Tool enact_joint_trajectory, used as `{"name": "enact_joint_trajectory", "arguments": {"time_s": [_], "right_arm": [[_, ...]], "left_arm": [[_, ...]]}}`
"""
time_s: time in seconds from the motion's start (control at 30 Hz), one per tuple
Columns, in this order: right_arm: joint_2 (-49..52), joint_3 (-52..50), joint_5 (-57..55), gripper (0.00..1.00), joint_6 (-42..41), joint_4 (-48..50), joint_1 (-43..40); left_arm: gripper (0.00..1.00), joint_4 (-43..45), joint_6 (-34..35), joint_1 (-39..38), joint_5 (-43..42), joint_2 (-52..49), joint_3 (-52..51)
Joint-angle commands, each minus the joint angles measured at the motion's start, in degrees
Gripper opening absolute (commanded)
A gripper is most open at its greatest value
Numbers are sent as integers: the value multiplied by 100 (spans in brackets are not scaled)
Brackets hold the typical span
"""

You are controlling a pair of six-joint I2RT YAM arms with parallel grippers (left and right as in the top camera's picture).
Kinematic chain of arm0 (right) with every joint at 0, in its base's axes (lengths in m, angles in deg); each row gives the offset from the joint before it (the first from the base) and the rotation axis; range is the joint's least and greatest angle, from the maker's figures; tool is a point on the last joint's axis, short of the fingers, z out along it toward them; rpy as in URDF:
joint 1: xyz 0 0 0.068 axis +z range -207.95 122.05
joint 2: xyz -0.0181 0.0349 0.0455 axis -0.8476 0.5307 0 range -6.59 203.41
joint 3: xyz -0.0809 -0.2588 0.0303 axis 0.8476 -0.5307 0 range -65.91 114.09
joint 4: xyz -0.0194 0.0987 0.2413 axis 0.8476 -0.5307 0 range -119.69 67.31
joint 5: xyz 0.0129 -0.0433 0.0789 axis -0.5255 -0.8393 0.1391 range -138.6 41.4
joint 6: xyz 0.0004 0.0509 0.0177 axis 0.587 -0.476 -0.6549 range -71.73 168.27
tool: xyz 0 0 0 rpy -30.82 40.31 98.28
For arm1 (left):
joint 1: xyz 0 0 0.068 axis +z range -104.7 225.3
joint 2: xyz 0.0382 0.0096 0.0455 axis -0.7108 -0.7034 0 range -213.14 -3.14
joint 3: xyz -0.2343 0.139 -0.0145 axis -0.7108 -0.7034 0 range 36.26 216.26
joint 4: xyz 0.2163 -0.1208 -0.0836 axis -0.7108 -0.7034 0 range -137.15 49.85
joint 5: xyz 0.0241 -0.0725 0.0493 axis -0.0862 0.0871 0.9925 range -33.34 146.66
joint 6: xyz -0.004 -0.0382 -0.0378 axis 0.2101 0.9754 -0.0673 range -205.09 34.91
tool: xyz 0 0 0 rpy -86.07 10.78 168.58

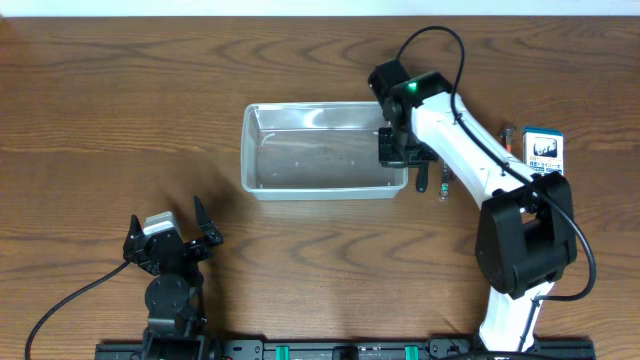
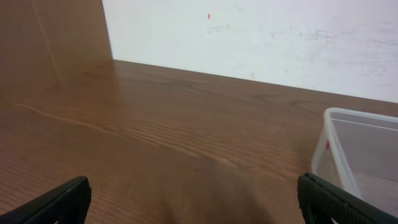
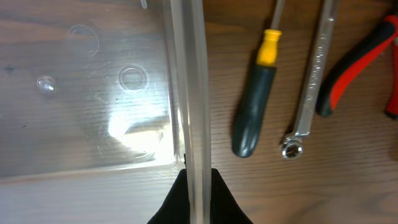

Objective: Pack container
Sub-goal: 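Keep dragging the container right until it sits beside the tools, then release the rim and move the right gripper to the blue box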

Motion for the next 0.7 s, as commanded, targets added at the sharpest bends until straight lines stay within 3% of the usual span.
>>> {"name": "enact_joint_trajectory", "arguments": {"time_s": [0.0,0.27,0.33,0.37,0.43,0.5,0.53,0.67], "right_arm": [[39,-39,-431,2,57,-151,-232],[39,-39,-424,3,-17,-275,-262],[39,-39,-426,9,-35,-267,-258],[39,-39,-426,18,-33,-264,-256],[39,-39,-435,63,-31,-208,-258],[-4,-37,-540,93,-26,-37,-258],[-61,-37,-568,98,11,87,-260],[-505,17,-492,99,590,614,-262]], "left_arm": [[98,-168,-9,-17,114,22,-127],[98,-168,-9,-17,114,22,-127],[98,-168,-9,-17,111,22,-127],[98,-168,-9,-17,114,22,-127],[98,-168,-9,-17,111,22,-127],[98,-168,-9,-17,114,22,-127],[98,-168,-9,-17,114,22,-127],[98,-168,-9,-17,114,22,-127]]}}
